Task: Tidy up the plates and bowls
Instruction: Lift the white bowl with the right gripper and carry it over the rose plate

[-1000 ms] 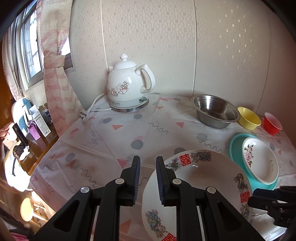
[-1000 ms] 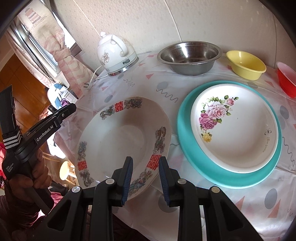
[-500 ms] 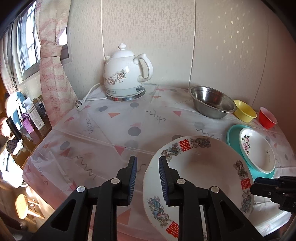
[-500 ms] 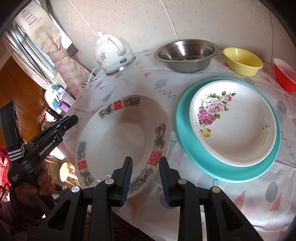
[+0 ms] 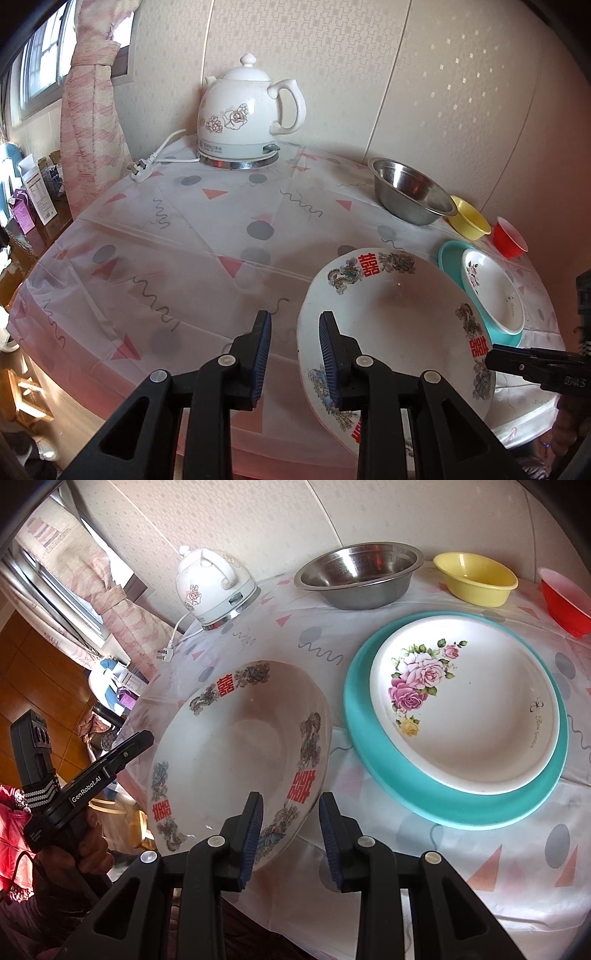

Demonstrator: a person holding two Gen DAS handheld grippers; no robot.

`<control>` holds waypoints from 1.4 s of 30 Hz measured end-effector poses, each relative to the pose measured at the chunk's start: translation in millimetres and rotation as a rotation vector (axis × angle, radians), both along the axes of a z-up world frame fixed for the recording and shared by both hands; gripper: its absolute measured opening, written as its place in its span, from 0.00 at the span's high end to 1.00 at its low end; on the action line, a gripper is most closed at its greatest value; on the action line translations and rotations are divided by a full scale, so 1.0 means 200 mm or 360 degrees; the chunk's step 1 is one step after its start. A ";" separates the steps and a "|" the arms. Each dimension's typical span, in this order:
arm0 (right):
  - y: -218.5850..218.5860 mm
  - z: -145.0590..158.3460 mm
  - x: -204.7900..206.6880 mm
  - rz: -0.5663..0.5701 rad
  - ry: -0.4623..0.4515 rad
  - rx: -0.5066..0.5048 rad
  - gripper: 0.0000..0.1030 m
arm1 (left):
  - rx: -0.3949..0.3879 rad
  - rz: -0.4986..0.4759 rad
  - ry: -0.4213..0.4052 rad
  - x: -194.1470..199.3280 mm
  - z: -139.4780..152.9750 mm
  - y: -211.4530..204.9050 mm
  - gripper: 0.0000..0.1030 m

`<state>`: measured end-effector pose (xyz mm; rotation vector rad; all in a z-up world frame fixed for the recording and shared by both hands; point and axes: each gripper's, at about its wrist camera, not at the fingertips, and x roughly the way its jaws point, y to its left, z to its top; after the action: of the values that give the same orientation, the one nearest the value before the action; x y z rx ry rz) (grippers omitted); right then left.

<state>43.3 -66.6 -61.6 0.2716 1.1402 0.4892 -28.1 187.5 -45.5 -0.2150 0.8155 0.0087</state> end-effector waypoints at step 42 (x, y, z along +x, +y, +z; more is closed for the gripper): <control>0.03 -0.04 0.01 0.0062 -0.0113 -0.0162 0.76 | -0.0038 -0.0248 0.0119 0.11 -0.13 -0.17 0.71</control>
<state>45.1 -60.5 -69.2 0.1426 1.0993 0.4701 -7.1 152.9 -70.8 -0.1737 0.9055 -0.1404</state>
